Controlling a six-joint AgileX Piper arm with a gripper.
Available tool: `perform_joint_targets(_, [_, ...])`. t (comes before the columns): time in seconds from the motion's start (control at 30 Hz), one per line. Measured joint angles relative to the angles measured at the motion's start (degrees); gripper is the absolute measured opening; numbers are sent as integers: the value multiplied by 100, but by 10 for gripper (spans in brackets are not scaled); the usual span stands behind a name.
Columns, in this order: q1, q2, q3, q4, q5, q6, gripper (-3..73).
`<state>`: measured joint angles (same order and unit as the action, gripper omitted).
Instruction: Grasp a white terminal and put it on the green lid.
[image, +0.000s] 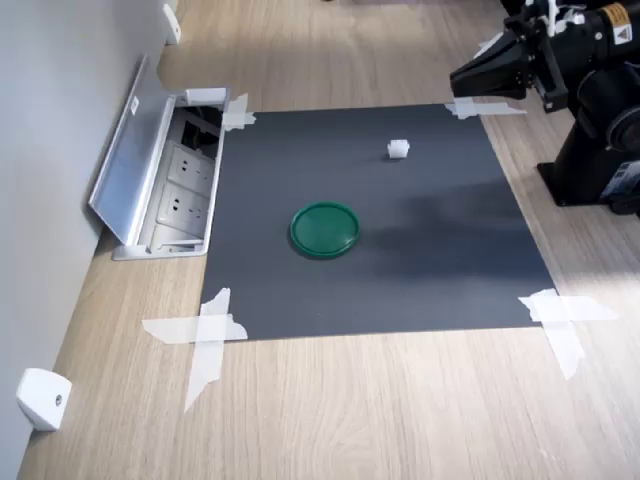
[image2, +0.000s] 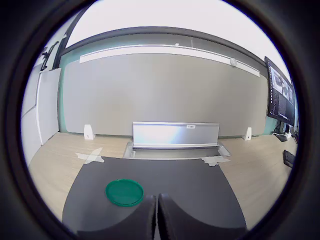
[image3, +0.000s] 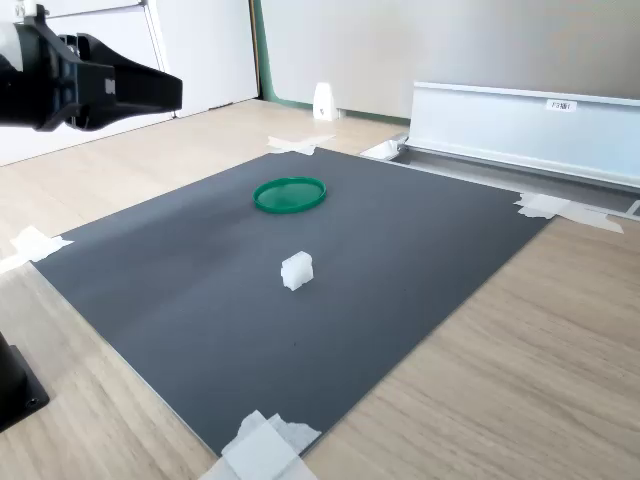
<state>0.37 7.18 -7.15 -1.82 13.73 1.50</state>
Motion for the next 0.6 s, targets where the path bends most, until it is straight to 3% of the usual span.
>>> perform_joint_targets(0.6, [0, 0, 0, -6, -46, 0, -9])
